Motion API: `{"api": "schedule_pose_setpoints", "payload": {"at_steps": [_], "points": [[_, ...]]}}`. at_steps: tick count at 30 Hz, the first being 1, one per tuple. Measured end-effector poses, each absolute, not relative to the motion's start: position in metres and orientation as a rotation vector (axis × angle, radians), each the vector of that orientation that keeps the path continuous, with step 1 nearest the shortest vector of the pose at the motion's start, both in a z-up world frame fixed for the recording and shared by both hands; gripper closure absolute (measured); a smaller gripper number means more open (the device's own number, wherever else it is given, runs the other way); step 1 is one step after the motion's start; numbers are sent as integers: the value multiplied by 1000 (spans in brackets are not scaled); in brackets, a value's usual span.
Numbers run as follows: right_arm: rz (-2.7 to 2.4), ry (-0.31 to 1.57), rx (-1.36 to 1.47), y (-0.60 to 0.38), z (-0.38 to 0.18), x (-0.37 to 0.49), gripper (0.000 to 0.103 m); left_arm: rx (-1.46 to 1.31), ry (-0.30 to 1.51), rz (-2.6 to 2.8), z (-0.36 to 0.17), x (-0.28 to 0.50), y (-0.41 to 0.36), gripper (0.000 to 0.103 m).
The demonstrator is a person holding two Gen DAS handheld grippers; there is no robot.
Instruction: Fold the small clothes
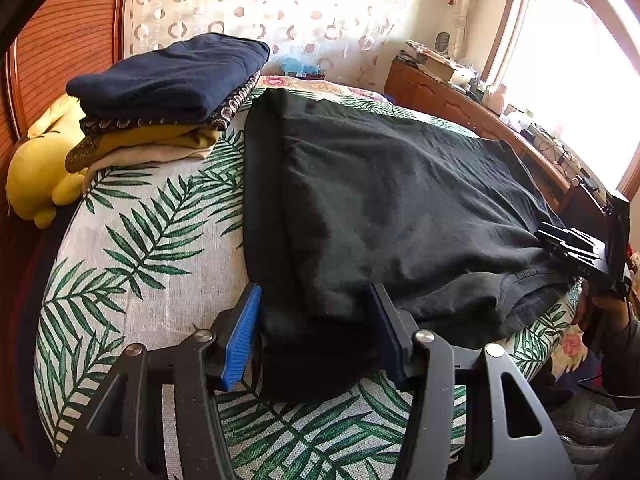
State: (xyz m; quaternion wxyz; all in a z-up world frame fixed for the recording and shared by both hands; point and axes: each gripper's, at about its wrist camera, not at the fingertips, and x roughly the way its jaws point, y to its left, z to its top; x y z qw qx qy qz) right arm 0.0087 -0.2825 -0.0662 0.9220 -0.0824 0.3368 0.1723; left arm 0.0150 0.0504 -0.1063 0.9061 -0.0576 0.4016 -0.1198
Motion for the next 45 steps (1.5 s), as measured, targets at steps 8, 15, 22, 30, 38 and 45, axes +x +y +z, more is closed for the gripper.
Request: {"api": "schedule_pose_setpoints", "payload": {"at_steps": [8,15,22,30,38,45], "points": [[355,692,-168,-285,-66,9,57,-119,838,-284,-107,23,45,77],[357,693,-166,-287,-66,10,56,-109,770,-356,-84,30,29,92],[361,695,-164,-287,-66,10,55,-54,639,-457,-36,48,-12,92],[339,721,-156,-288,-66,15,41,-30,559,-575,-8,71,-73,92],[311,705,-100,-314,-47,5,41,0,547,-630,4,75,-103,92],[282,649,-72,-334,-30,-10,41,40,552,-664,14,77,-133,92]]}}
